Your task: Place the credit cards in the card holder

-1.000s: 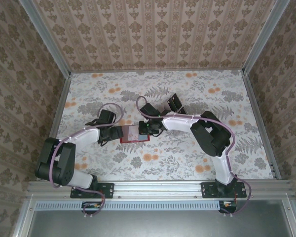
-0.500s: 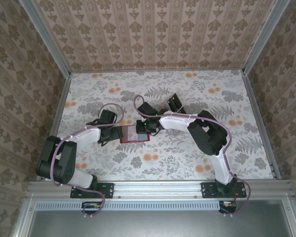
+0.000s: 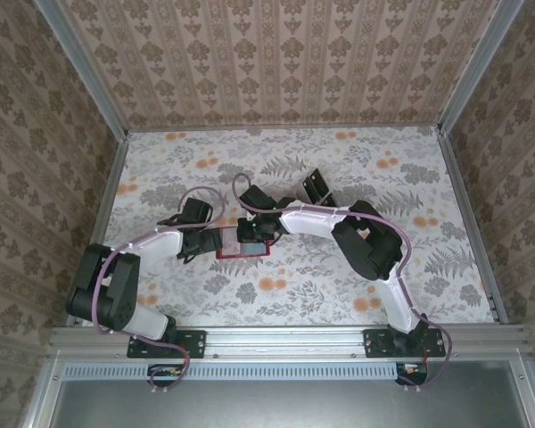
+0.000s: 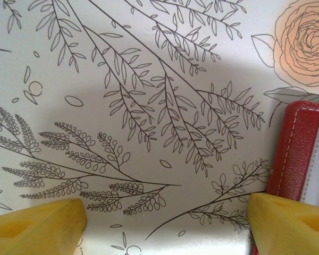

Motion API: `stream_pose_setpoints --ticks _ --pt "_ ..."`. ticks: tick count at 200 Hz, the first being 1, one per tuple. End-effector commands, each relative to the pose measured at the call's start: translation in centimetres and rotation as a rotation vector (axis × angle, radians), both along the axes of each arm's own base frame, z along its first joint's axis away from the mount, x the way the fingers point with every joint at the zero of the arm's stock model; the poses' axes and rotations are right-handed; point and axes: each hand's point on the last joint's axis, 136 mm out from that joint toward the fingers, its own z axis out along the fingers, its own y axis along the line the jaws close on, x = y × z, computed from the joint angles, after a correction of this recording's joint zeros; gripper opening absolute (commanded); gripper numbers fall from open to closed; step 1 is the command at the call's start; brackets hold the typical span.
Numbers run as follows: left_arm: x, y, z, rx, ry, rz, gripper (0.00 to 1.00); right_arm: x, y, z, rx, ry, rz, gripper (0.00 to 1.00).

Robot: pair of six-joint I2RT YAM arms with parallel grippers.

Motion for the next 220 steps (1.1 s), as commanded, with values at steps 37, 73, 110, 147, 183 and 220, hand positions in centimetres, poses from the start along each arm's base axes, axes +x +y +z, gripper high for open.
stream_pose_setpoints --ticks 37,73,110,147,183,220 --pt "-0.9 -1.7 -2.2 -0.07 0.068 -0.036 0.84 -1.0 1.8 -0.7 0.003 0.049 0.04 0.14" --pt "-0.9 -1.9 -2.0 -0.074 0.067 -0.042 0.83 -1.1 1.9 -0.1 0.007 0.042 0.048 0.15" --pt "-0.6 -2.0 -0.6 -0.085 0.038 -0.043 0.84 -1.1 -0.1 1.5 0.009 0.003 0.018 0.19" --pt "-0.2 -1.5 1.2 -0.09 -0.002 -0.034 0.84 -1.9 -2.9 0.4 -0.014 0.016 -0.017 0.2" --pt "-0.1 -1.2 1.7 -0.091 -0.012 -0.029 0.84 -2.4 -3.7 -0.5 0.01 0.038 -0.028 0.21" --pt "-0.2 -1.2 1.5 -0.094 -0.006 -0.032 0.84 -2.4 -2.7 1.1 0.074 0.023 -0.002 0.37"
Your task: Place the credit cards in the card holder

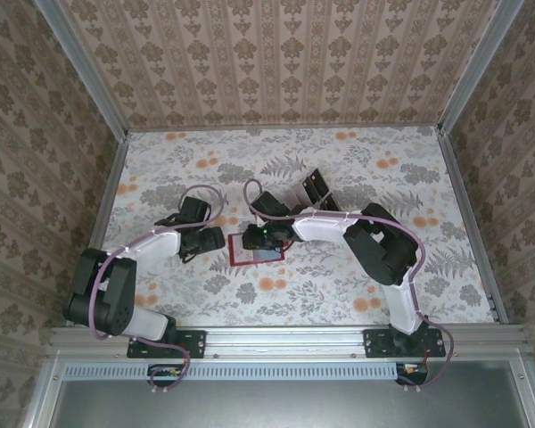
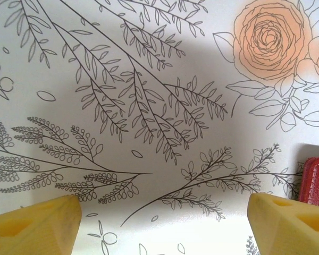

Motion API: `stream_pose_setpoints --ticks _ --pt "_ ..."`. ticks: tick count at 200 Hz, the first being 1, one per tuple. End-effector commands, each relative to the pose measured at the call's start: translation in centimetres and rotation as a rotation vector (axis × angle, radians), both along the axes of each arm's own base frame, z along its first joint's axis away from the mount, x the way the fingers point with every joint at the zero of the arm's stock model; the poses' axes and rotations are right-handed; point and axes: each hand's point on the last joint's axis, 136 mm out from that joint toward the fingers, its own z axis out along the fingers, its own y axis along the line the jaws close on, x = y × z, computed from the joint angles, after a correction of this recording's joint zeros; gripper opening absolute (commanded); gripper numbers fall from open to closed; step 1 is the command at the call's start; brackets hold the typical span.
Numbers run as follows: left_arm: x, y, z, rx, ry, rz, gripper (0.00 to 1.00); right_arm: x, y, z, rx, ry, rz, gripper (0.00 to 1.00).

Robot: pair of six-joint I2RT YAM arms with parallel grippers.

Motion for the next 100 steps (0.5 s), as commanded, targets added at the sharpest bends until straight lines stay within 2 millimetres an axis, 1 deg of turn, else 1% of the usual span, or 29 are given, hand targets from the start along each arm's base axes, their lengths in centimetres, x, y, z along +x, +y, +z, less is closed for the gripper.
stream_pose_setpoints --ticks 1,21,35,58,70,85,100 --pt "-0.1 -0.2 0.5 -0.019 -0.005 -0.012 0.84 -0.2 -0.1 1.1 0.03 0.0 0.004 0.38" --pt "-0.2 -0.2 0.4 -0.021 -0.002 -0.013 0.84 0.0 0.2 2.6 0.047 -0.022 0.01 0.42" --pt "-0.1 -0.2 0.4 -0.019 -0.005 -0.014 0.84 0.0 0.0 3.4 0.046 -0.039 0.007 0.42" --pt "-0.1 -0.4 0.4 -0.025 -0.003 -0.018 0.84 0.2 -0.7 3.8 0.015 -0.056 -0.002 0.4" --pt "-0.1 -0.4 0.3 -0.026 0.0 -0.02 0.84 0.1 -1.1 3.6 -0.011 -0.058 -0.003 0.34" --pt "-0.1 -0.6 0.3 -0.027 0.001 -0.024 0.84 0.1 -1.4 3.1 -0.03 -0.056 -0.003 0.23" --pt "-0.1 -0.7 0.2 -0.028 0.002 -0.027 0.84 0.1 -1.3 2.5 -0.035 -0.046 0.001 0.14"
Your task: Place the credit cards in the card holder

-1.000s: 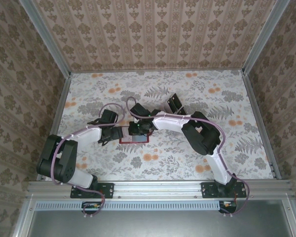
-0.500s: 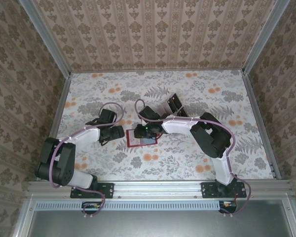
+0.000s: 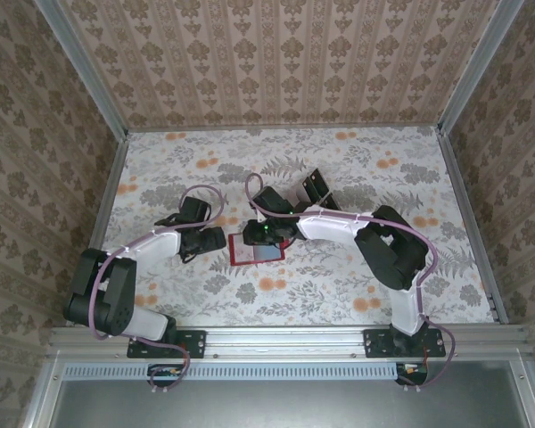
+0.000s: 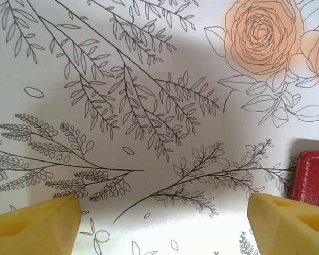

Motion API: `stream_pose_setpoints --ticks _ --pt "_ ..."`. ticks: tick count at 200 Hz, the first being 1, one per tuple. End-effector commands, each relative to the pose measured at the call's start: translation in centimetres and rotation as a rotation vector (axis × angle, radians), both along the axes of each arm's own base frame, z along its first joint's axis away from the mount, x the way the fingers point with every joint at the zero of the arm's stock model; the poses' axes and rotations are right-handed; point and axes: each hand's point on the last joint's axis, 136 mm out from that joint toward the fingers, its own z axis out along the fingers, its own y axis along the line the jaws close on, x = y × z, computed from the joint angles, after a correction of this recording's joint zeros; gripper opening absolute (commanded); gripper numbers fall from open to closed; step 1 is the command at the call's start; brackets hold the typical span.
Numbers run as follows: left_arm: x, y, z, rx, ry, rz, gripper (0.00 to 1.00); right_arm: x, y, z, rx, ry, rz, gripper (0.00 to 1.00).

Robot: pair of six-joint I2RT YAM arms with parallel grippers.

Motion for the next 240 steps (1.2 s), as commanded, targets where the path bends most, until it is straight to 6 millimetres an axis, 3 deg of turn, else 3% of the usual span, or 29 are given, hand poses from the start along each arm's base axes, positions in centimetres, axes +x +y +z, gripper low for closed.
stream_pose_setpoints --ticks 1,58,103,240 --pt "0.0 -0.4 0.2 -0.008 -0.003 -0.018 0.84 -0.1 -1.0 -0.3 -0.047 0.002 -0.005 0.14" --pt "0.2 -0.9 0.1 -0.009 0.001 -0.029 0.84 -0.2 -0.9 -2.5 -0.069 0.038 0.002 0.0" --pt "0.2 -1.0 0.1 -0.006 0.001 -0.035 0.84 -0.2 -2.6 -4.1 -0.139 0.048 -0.024 0.0" --pt "-0.3 -1.4 -2.3 0.027 0.053 -0.055 0.84 -0.8 -1.3 -4.2 -0.135 0.063 0.029 0.0"
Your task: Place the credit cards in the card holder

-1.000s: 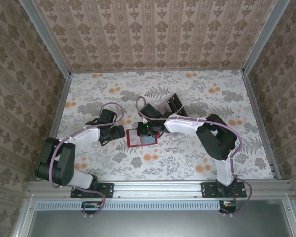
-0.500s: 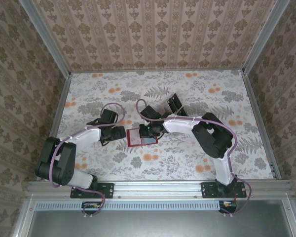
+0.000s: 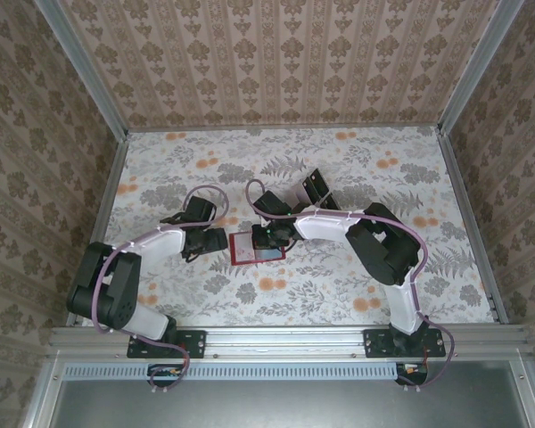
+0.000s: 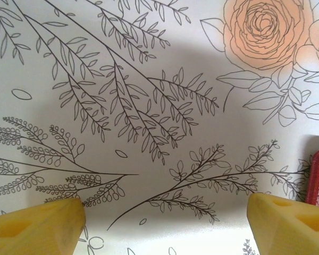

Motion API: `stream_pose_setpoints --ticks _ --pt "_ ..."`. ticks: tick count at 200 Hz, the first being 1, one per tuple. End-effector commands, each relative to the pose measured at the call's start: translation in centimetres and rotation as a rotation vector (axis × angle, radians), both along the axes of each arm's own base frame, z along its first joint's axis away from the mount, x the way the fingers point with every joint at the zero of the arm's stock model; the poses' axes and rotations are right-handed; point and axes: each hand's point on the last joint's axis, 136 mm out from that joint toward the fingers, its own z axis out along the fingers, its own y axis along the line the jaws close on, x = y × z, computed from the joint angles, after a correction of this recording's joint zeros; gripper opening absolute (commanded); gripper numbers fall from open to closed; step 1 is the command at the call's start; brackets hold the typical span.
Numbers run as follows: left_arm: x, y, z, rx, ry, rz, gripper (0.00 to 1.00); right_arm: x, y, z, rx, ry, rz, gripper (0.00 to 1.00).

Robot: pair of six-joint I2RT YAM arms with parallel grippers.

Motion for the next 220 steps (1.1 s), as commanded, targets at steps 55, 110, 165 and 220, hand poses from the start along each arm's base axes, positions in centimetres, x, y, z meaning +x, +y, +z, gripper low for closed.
stream_pose_setpoints --ticks 55,110,165,220 --pt "-0.6 -1.0 -2.6 -0.018 0.057 -0.036 0.84 -0.9 0.7 -1.1 -0.052 0.032 0.057 0.0" --pt "-0.7 -1.2 -3.0 -0.02 0.067 -0.041 0.83 -1.3 1.5 -1.1 -0.059 0.035 0.08 0.0" --pt "-0.1 -1.3 -1.7 -0.02 0.045 -0.057 0.84 -0.7 1.5 3.3 0.0 -0.03 0.068 0.0" --pt "0.0 -1.7 2.2 -0.057 -0.037 -0.065 0.86 1.1 -1.8 5.1 -0.015 -0.069 0.03 0.39"
